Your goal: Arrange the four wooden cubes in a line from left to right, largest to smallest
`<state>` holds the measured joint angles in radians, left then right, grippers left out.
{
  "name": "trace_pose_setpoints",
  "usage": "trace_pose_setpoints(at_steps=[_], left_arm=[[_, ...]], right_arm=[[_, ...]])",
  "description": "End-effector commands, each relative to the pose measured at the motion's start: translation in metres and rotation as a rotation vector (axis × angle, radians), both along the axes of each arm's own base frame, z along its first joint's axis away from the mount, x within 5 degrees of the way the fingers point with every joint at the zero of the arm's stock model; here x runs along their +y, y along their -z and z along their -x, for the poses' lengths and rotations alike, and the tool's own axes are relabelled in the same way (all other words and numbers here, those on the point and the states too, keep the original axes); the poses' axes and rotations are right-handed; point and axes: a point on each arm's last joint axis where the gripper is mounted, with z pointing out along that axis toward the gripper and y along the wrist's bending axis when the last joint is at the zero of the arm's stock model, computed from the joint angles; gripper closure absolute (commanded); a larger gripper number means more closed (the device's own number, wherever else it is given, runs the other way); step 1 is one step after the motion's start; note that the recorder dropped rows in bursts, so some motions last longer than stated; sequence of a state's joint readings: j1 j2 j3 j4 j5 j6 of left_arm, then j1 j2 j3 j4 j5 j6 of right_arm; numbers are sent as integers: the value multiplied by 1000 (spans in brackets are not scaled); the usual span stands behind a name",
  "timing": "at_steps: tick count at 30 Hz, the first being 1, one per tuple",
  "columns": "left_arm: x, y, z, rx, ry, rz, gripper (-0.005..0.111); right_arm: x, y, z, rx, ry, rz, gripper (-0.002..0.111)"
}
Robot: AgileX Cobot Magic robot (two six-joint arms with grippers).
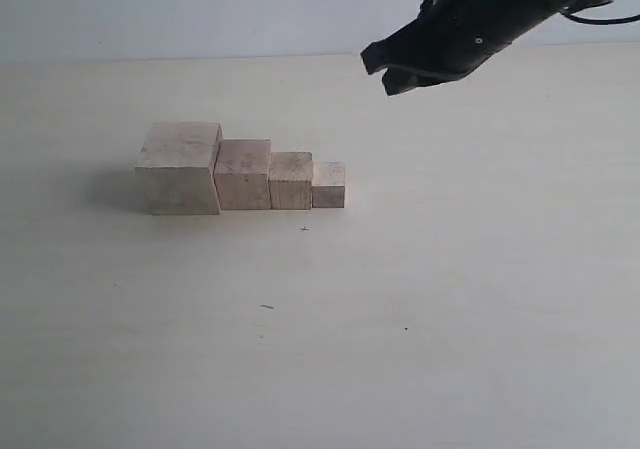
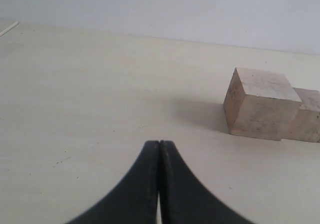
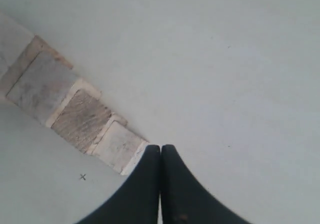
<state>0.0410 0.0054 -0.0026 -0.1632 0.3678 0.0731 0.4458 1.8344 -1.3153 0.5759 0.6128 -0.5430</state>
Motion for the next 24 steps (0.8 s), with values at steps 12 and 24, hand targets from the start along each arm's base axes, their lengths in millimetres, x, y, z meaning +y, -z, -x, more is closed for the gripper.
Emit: trace_pose_setpoints(at_steps=[12,24], left_arm=[[0,0,0,-10,4,5,107],[0,0,0,-10,4,5,107]], right_arm=[[-66,-80,109,-331,246,-234,108],[-87,-136,163,-477,204,-362,108]])
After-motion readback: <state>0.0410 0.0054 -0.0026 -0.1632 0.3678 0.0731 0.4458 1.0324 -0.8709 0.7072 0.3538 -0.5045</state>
